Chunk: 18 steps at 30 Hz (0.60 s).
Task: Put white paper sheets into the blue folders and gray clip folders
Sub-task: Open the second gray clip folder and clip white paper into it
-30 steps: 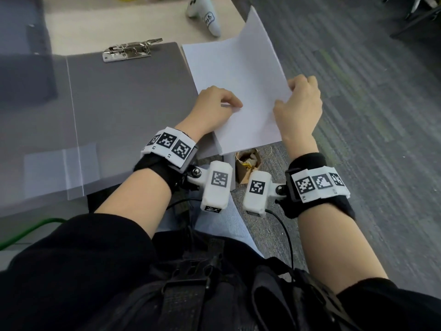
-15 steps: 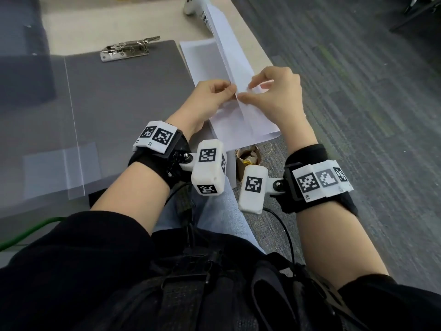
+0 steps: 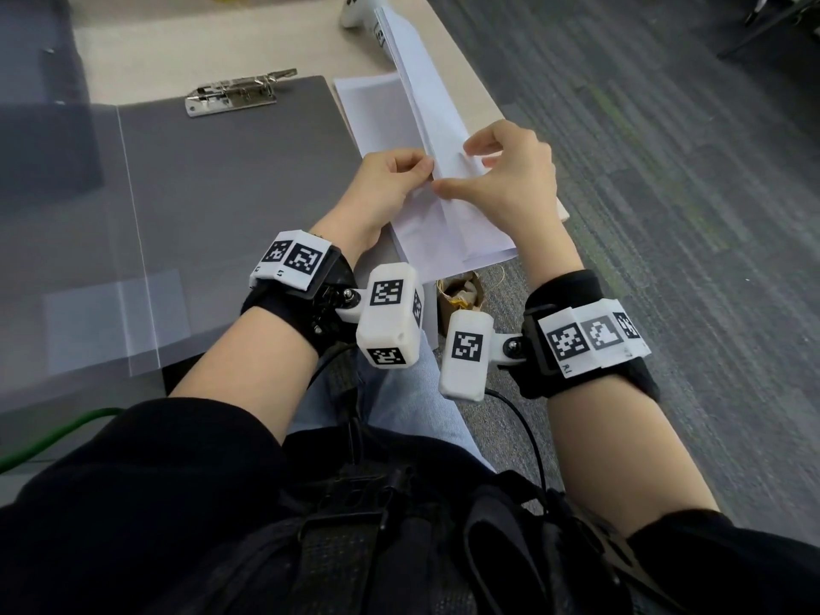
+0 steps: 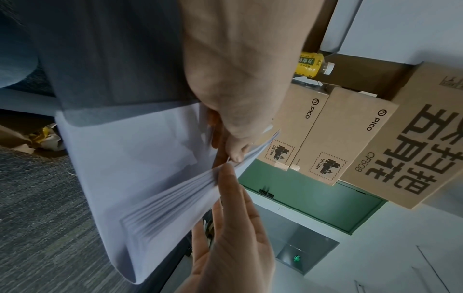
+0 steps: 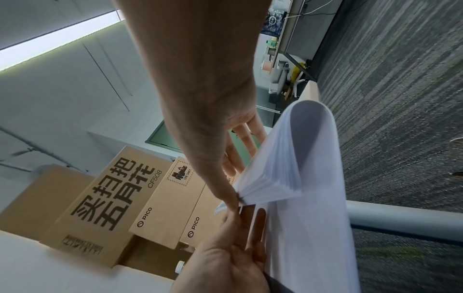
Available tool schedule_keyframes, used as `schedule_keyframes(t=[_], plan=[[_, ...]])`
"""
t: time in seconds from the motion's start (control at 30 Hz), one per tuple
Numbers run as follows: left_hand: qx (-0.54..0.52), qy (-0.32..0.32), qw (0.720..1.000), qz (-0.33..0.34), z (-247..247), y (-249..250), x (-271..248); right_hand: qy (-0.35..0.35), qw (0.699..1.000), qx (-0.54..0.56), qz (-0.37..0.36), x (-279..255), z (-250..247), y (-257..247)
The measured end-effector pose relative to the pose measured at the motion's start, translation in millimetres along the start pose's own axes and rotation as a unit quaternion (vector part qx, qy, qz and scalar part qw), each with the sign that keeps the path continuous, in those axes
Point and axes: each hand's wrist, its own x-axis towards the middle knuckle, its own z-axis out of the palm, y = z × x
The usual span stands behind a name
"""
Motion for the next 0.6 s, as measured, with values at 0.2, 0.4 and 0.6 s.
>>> schedule_keyframes(t=[0.2, 0.4, 0.6], plan=[[-0.001, 0.041, 0.999, -0.011, 5.8, 2.5, -0.5, 0.007, 1.0, 0.02, 0.01, 1.7, 1.9, 1.9], [-0.009, 0.055, 0.998, -0.011, 8.2, 4.2, -1.8, 0.029, 0.998, 0.038, 0.03, 5.3, -4.9, 8.0], [0.004, 0.05, 0.999, -0.01, 7.4, 5.1, -2.7, 0.096, 0.994, -0.027, 0.043, 6.9, -10.0, 22.5]])
